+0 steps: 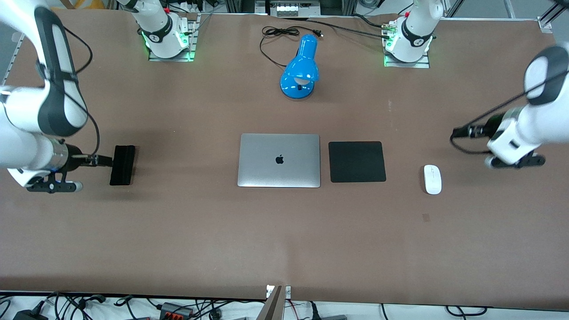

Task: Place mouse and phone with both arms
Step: 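Lower the right gripper onto the black phone while the left gripper reaches the mouse, then close the right gripper on the phone while the left gripper grasps the mouse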

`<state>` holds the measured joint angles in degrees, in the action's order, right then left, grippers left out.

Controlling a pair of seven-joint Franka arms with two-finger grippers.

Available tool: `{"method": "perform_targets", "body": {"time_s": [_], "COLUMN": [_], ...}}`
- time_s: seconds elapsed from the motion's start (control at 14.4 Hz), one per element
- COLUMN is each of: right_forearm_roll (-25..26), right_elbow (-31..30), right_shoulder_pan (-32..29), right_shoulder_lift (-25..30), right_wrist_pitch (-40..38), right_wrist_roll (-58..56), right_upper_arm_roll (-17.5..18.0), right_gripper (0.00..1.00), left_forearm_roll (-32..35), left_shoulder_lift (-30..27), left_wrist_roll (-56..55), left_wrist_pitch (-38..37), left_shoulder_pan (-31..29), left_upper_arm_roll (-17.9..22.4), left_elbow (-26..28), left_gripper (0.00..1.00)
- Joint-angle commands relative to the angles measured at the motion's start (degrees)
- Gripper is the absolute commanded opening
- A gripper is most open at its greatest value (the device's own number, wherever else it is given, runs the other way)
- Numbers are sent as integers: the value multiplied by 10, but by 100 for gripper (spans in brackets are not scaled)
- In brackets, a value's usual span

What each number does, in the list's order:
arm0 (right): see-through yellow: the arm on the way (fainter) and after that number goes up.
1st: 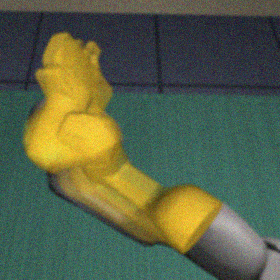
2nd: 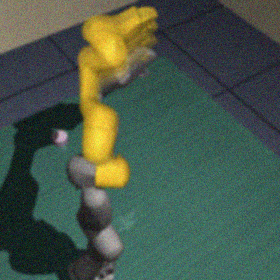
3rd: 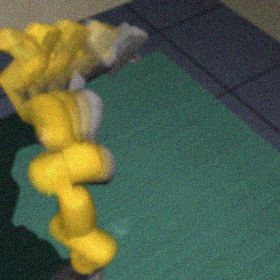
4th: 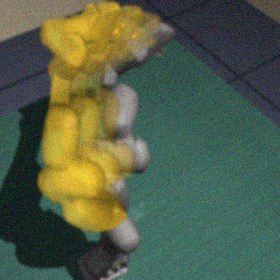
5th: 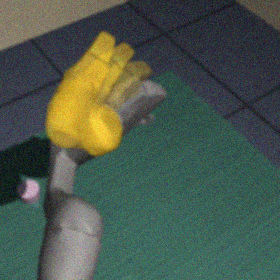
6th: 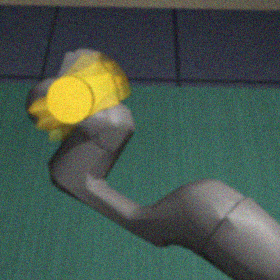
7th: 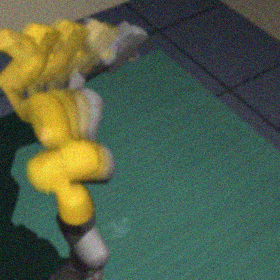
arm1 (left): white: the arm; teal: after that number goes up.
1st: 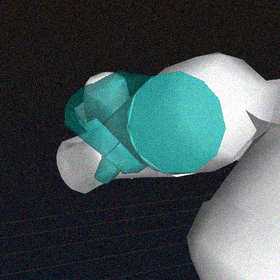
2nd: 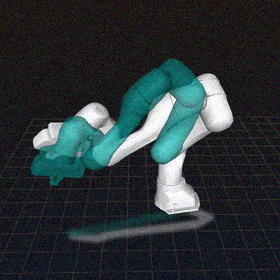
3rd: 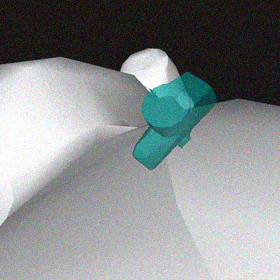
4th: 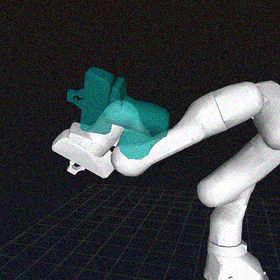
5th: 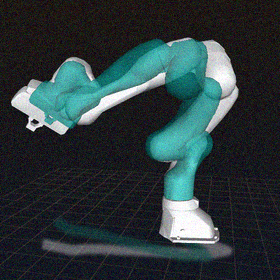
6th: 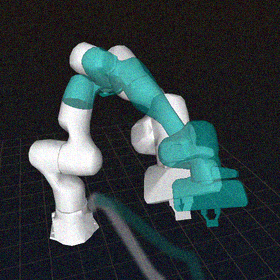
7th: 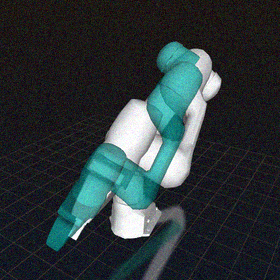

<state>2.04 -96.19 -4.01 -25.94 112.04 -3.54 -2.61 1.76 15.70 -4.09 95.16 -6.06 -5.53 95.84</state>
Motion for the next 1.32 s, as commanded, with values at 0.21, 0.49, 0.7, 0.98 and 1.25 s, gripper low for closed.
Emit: {"method": "perform_targets", "body": {"time_s": [0.21, 0.49, 0.7, 0.98, 1.25], "right_forearm_roll": [5, 3, 3, -5, -5], "right_elbow": [-74, -147, -191, -197, -199], "right_shoulder_pan": [-29, -37, -44, -43, -43], "right_shoulder_lift": [-18, -14, -10, -15, -21], "right_wrist_pitch": [118, 200, 251, 253, 253], "right_wrist_roll": [-5, -4, -2, 5, 5], "right_upper_arm_roll": [5, 5, 5, 8, 9], "right_gripper": [100, 100, 100, 100, 100], "left_forearm_roll": [18, 18, 18, 18, 18], "left_shoulder_lift": [51, 55, 58, 74, 111], "left_wrist_roll": [21, 31, 31, 32, 41], "left_wrist_pitch": [163, 295, 359, 432, 502], "left_shoulder_pan": [-8, -7, -8, -7, -11], "left_upper_arm_roll": [-7, -6, -6, -5, -1], "left_elbow": [66, 148, 186, 216, 214], "left_gripper": [100, 100, 100, 100, 100]}}
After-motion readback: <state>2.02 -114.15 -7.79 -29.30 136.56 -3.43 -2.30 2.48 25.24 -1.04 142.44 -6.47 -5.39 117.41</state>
